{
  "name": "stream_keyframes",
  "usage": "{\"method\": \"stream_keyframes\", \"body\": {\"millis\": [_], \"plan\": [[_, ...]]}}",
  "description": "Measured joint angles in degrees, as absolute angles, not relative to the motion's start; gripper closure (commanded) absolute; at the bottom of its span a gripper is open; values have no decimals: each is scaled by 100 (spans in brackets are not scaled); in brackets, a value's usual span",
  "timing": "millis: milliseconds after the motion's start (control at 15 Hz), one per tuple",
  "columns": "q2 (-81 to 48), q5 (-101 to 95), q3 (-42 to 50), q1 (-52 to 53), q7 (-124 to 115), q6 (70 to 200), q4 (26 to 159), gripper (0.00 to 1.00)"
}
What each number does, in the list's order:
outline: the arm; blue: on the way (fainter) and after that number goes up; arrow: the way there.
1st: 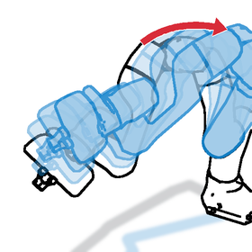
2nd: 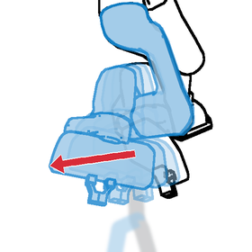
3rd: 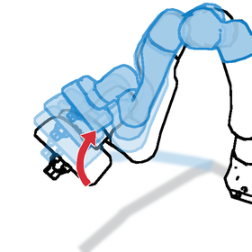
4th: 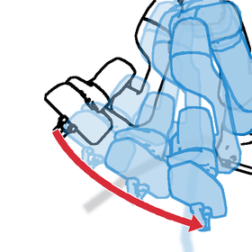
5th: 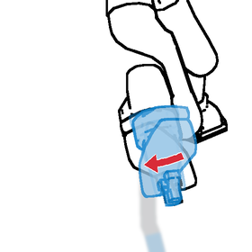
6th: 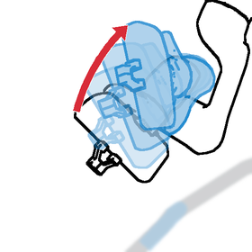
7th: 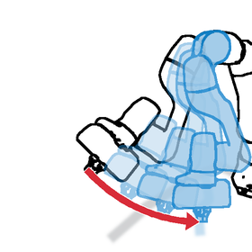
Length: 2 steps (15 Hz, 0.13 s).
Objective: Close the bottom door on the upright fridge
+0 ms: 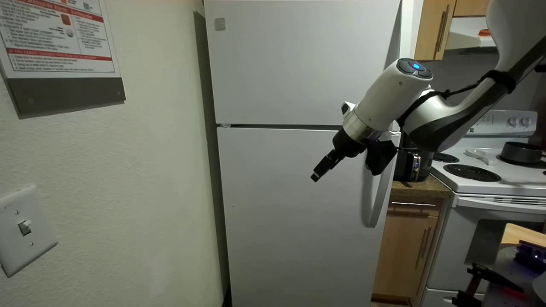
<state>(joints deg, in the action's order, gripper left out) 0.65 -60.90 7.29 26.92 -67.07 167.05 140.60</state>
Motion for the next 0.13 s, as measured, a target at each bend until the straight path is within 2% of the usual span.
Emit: {"method": "stream_keyframes", "body": {"millis": [133], "plan": [[65,-6090,729,2692,-6707,16705,14060,0]]}}
